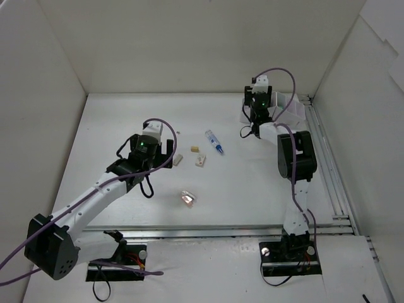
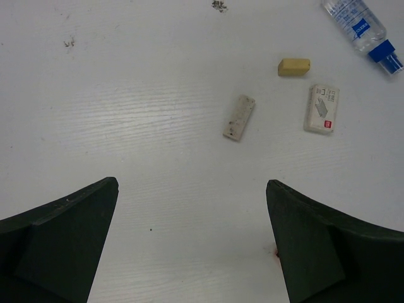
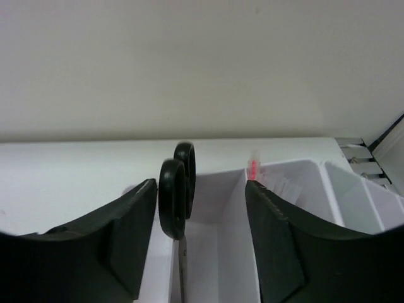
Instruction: Sort the stationery into containers
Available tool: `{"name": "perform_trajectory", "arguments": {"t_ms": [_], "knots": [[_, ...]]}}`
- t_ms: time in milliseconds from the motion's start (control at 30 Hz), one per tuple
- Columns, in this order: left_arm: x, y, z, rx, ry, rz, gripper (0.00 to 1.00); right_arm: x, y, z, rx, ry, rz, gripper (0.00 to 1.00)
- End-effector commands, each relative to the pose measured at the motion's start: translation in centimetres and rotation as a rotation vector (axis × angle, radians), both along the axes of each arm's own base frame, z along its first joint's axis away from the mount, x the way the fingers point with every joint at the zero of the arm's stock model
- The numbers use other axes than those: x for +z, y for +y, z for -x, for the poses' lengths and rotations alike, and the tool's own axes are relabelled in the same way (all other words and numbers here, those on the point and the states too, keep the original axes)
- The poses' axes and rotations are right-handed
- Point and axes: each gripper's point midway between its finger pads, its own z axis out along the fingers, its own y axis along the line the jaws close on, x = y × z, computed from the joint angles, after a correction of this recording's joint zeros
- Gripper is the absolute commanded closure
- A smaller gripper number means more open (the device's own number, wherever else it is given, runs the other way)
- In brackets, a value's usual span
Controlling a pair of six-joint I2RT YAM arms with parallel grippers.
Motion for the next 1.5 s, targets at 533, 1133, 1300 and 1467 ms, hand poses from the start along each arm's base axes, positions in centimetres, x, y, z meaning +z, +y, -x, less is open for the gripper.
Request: {"name": "perform_trajectory", "arguments": {"t_ms": [533,1133,1300,1467], "knots": [[3.4,0.6,3.5,0.008,-0.038,0.175,0.0,11.5,8.6,15.2,0.455,0.29,-0.104,0.02],[1.2,0.2,6.1,-0.02,0.025,0.236,0.01,-6.1,18.1,17.3,0.542,0.777,0.046,0.02],[0.6,0.3,6.1,-0.016,0.028,0.227,0.01,-8.6,18.4,17.6,0.53,0.837,0.033,0.12],[0.2,0.5,6.0,-0.014,0.024,0.215,0.01,-10.8,19.1,18.0,0.546,0.885,0.028,0.17]]}}
